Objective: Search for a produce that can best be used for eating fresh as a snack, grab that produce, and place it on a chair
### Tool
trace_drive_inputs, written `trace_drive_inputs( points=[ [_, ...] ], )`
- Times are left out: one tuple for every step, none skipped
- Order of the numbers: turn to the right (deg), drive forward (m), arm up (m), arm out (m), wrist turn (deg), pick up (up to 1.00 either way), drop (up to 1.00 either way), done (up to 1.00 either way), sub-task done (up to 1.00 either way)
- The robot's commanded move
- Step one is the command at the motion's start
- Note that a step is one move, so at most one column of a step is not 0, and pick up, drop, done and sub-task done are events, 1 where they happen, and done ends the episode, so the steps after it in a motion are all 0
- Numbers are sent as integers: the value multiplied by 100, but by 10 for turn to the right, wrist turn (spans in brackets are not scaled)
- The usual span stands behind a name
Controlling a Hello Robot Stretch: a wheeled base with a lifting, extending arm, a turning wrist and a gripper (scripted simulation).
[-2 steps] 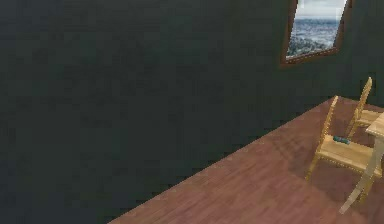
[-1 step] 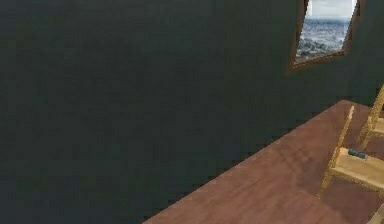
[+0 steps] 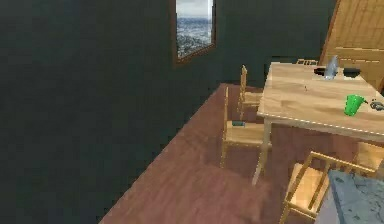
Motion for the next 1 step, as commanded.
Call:
trace_drive_inputs(
  points=[
    [0, 100, 0, 0, 0, 0, 0, 0, 0]
  ],
)
